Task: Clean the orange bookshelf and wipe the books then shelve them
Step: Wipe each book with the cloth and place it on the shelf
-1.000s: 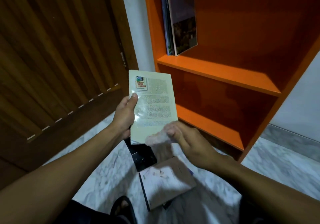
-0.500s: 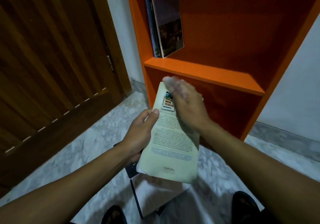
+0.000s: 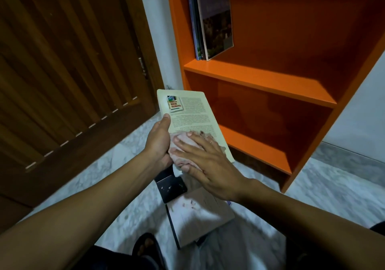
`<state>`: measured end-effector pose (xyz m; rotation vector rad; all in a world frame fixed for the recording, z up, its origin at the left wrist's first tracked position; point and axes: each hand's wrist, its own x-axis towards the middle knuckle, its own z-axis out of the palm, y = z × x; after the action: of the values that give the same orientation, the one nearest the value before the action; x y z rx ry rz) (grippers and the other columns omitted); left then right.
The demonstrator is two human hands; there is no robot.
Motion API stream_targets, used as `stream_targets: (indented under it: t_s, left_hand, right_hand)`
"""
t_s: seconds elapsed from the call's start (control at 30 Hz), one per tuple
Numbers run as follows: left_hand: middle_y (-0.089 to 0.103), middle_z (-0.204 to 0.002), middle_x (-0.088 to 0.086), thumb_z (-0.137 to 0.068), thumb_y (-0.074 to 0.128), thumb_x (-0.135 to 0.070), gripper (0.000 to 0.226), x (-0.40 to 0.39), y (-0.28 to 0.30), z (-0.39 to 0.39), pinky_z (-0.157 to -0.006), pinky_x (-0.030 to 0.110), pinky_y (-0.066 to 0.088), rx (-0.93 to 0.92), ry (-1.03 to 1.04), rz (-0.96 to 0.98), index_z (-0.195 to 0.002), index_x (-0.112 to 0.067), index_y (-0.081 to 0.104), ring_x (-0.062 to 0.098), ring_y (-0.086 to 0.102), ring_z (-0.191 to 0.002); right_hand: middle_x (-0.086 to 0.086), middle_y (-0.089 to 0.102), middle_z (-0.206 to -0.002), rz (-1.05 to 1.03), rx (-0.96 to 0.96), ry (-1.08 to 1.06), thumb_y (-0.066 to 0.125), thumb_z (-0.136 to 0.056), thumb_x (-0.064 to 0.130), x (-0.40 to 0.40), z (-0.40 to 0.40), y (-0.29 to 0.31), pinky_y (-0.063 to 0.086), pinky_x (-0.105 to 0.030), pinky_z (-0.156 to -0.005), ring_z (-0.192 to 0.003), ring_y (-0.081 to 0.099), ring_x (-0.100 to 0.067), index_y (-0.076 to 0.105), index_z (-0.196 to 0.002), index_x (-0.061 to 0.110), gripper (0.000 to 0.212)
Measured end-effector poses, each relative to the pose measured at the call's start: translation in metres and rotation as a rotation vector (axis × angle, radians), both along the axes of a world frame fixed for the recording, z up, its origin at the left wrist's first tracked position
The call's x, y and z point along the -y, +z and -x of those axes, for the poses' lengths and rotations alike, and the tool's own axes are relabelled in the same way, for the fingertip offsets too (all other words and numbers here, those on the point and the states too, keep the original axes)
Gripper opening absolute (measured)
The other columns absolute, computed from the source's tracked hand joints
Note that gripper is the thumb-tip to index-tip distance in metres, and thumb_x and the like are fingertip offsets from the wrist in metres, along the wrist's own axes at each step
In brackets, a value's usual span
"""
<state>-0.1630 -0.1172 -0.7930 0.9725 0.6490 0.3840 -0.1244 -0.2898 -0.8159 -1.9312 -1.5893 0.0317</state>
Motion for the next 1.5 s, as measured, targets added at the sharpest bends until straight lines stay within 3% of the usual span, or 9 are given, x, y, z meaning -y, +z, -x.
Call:
stream_targets:
  t_s: [0.3, 0.4, 0.6, 0.7, 0.77, 0.97, 1.17, 1.3, 1.5]
  left_hand:
    - [0.07, -0.124, 0.008, -0.104, 0.043, -0.043, 0.037, -0.023, 0.017, 0.008, -0.096, 0.064, 0.049, 0.053, 0.041, -0.07, -0.133, -0.024, 0.055, 0.033, 0.067, -0.114]
    - [0.071, -0.121, 0.007, -0.103, 0.047, -0.041, 0.034, -0.024, 0.022, 0.013, -0.095, 0.064, 0.049, 0.042, 0.056, -0.161, -0.132, -0.023, 0.054, 0.031, 0.068, -0.111]
    - [0.071, -0.121, 0.006, -0.104, 0.047, -0.038, 0.031, -0.022, 0.032, 0.023, -0.095, 0.062, 0.05, 0.089, 0.036, -0.136, -0.131, -0.026, 0.058, 0.031, 0.069, -0.111]
    - [0.072, -0.121, 0.004, -0.103, 0.046, -0.041, 0.034, -0.017, 0.038, 0.025, -0.092, 0.057, 0.053, 0.089, 0.0, -0.125, -0.131, -0.029, 0.06, 0.03, 0.069, -0.11]
    - [0.072, -0.121, 0.004, -0.102, 0.046, -0.045, 0.035, -0.015, 0.038, 0.025, -0.091, 0.054, 0.054, 0.061, -0.026, -0.138, -0.131, -0.032, 0.06, 0.031, 0.069, -0.111]
    - [0.07, -0.122, 0.004, -0.104, 0.042, -0.041, 0.033, -0.003, 0.031, 0.023, -0.091, 0.05, 0.053, -0.083, -0.069, -0.387, -0.133, -0.03, 0.054, 0.027, 0.071, -0.103]
    - [0.036, -0.152, -0.004, -0.091, 0.065, -0.042, 0.094, 0.023, 0.039, 0.01, -0.084, 0.034, 0.058, -0.12, -0.076, -0.911, -0.151, -0.051, -0.007, 0.013, 0.059, -0.12]
    - [0.039, -0.147, 0.001, -0.091, 0.07, -0.028, 0.112, 0.055, 0.028, -0.002, -0.072, 0.026, 0.055, -0.153, -0.099, -0.816, -0.146, -0.05, -0.024, 0.018, 0.063, -0.104]
    - [0.066, -0.116, 0.013, -0.093, 0.061, -0.008, 0.056, 0.045, 0.013, -0.013, -0.077, 0.049, 0.062, -0.237, 0.129, -0.448, -0.138, -0.022, 0.031, 0.027, 0.073, -0.086]
  right_hand:
    - [0.007, 0.065, -0.109, -0.137, -0.22, 0.067, 0.034, -0.103, 0.049, 0.015, 0.01, 0.007, 0.037, -0.021, -0.096, -0.108, 0.055, -0.007, 0.065, -0.111, 0.018, 0.045]
    - [0.024, 0.062, -0.079, -0.132, -0.412, -0.024, 0.042, -0.104, 0.04, 0.018, -0.004, 0.023, 0.037, -0.013, -0.065, -0.074, 0.057, 0.005, 0.059, -0.088, 0.028, 0.026]
    - [0.0, 0.035, -0.049, -0.094, -0.677, -0.382, 0.051, -0.093, 0.057, 0.033, -0.048, 0.034, 0.029, -0.024, -0.041, -0.034, 0.032, -0.009, 0.048, -0.08, 0.002, 0.057]
    - [-0.013, 0.072, -0.082, 0.055, -0.931, -0.349, 0.056, -0.083, 0.069, 0.035, -0.055, 0.035, 0.059, -0.04, -0.076, -0.072, 0.071, -0.027, 0.069, -0.099, 0.011, 0.062]
    - [-0.005, 0.075, -0.111, 0.091, -1.088, -0.212, 0.061, -0.085, 0.063, 0.033, -0.052, 0.037, 0.052, -0.045, -0.1, -0.104, 0.071, -0.023, 0.072, -0.115, 0.018, 0.055]
    - [-0.005, 0.076, -0.107, 0.027, -1.219, -0.21, 0.069, -0.092, 0.024, 0.028, -0.035, 0.039, 0.057, -0.033, -0.087, -0.098, 0.073, -0.019, 0.058, -0.116, -0.01, 0.043]
    - [0.018, 0.059, -0.053, -0.043, -0.976, -0.311, 0.072, -0.089, 0.02, 0.021, -0.019, 0.046, 0.042, -0.02, -0.052, -0.05, 0.054, -0.001, 0.055, -0.07, 0.019, 0.025]
    - [0.01, 0.068, -0.074, 0.088, -0.335, -0.463, 0.059, -0.082, 0.045, 0.018, -0.005, 0.042, 0.044, -0.031, -0.053, -0.065, 0.062, -0.012, 0.061, -0.102, 0.032, 0.024]
    - [0.003, 0.068, -0.095, 0.319, 0.09, -0.43, 0.042, -0.092, 0.06, 0.017, 0.011, 0.049, 0.032, -0.029, -0.053, -0.07, 0.057, -0.02, 0.051, -0.106, 0.03, 0.035]
